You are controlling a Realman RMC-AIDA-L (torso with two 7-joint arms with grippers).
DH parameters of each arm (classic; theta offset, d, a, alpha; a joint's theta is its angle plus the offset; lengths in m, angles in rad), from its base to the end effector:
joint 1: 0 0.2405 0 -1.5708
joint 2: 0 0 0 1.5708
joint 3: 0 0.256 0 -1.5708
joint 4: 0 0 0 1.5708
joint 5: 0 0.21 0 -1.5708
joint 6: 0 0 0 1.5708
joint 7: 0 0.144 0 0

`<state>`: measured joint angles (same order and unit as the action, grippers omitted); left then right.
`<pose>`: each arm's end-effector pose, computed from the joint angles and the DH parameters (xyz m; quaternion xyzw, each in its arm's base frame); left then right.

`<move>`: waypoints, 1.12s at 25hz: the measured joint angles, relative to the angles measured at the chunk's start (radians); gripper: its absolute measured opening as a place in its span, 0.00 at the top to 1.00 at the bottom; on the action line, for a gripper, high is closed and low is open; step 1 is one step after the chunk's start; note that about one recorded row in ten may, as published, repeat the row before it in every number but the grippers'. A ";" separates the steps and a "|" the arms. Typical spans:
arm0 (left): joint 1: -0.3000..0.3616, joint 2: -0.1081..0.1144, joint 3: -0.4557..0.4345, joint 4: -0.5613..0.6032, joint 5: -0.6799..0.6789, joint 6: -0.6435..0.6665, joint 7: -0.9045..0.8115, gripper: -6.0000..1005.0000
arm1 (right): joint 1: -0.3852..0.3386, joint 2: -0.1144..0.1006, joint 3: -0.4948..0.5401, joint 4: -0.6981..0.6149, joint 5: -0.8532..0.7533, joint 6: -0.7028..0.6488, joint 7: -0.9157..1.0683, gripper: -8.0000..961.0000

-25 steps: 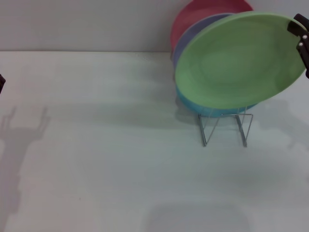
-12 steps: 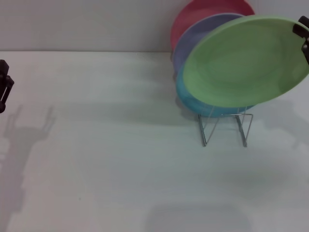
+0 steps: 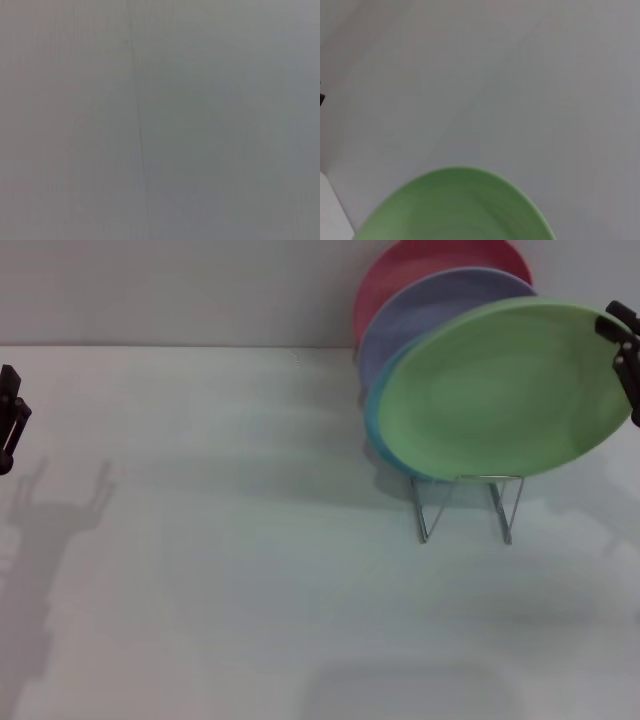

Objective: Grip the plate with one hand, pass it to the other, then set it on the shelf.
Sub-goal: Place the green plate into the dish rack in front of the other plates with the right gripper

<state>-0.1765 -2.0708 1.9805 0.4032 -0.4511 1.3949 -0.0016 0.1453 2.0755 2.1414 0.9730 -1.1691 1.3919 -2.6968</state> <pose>-0.3141 0.2764 0.0145 -0.6514 -0.1123 -0.3549 0.6611 0.2651 0.3022 0.0855 -0.8137 -0.1811 0.2426 0.4962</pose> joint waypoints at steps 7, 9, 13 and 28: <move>-0.002 0.000 0.001 0.000 0.000 -0.002 0.000 0.19 | 0.010 0.000 0.000 -0.061 -0.011 -0.013 -0.021 0.95; -0.002 0.000 0.001 0.000 0.000 -0.002 0.000 0.19 | 0.013 0.000 0.000 -0.078 -0.015 -0.025 -0.022 0.95; -0.007 0.000 0.002 -0.001 0.000 -0.005 -0.009 0.19 | 0.025 0.003 -0.001 -0.119 -0.017 -0.067 -0.022 0.95; -0.021 -0.001 0.006 -0.013 0.000 -0.018 -0.012 0.19 | 0.051 0.006 -0.010 -0.190 0.008 -0.050 -0.014 0.81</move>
<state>-0.1975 -2.0720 1.9865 0.3902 -0.4510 1.3774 -0.0138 0.1967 2.0814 2.1317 0.7826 -1.1612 1.3422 -2.7108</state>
